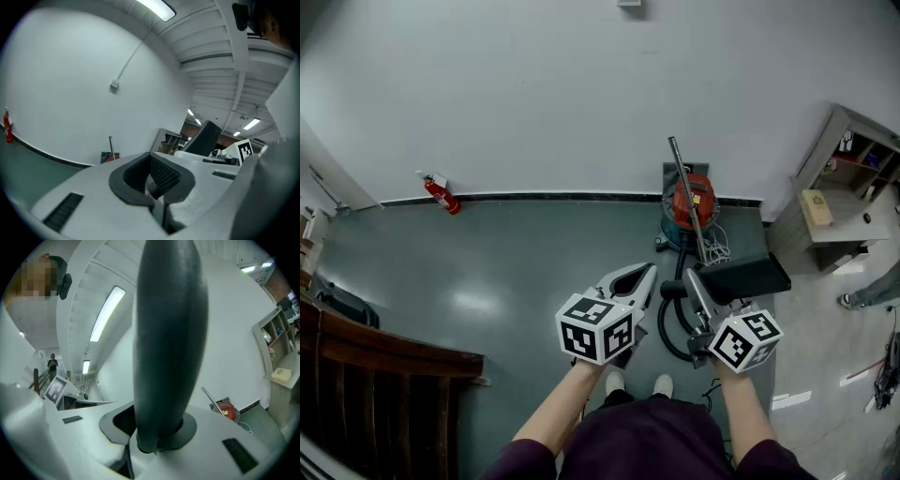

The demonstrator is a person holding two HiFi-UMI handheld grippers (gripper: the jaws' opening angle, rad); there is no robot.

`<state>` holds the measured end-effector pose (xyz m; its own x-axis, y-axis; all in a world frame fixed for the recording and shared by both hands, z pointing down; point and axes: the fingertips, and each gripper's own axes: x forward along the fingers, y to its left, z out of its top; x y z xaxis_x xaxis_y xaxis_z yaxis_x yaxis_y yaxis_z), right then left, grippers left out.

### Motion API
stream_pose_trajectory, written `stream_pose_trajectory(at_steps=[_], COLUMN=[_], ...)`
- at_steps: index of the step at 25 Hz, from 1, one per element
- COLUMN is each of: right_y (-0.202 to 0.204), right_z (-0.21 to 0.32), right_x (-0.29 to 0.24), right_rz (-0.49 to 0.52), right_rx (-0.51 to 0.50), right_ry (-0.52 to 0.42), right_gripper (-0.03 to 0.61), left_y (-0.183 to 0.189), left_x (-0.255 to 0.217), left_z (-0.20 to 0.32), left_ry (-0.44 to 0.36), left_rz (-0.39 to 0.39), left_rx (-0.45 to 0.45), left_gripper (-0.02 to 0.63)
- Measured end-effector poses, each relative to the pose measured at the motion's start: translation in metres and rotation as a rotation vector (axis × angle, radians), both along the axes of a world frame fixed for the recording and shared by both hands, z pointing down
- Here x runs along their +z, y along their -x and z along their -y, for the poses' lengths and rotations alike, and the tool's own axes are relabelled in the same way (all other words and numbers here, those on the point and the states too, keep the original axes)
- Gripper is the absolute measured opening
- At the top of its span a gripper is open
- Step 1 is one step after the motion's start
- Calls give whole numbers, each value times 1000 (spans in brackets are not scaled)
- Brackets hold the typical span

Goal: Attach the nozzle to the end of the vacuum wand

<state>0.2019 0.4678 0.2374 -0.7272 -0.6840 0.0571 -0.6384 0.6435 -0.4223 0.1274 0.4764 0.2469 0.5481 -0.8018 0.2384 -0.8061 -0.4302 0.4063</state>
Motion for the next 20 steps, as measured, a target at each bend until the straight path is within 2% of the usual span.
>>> stream_pose_trajectory(at_steps=[4,9,20], right_y=[5,15,39], right_z=[0,-2,-12], right_x=[-3,-4,6], right_rz=[-8,-20,-5], right_rx=[-9,6,102], right_ry=[3,4,37], right_gripper=[94,94,94], left_y=[-2,10,72], left_x=[-6,-4,6], left_z=[1,-3,-14], left_ry=[-9,-9,14], left_rz=[-66,-38,-61], left_rx=[11,14,28], left_gripper=[3,3,3])
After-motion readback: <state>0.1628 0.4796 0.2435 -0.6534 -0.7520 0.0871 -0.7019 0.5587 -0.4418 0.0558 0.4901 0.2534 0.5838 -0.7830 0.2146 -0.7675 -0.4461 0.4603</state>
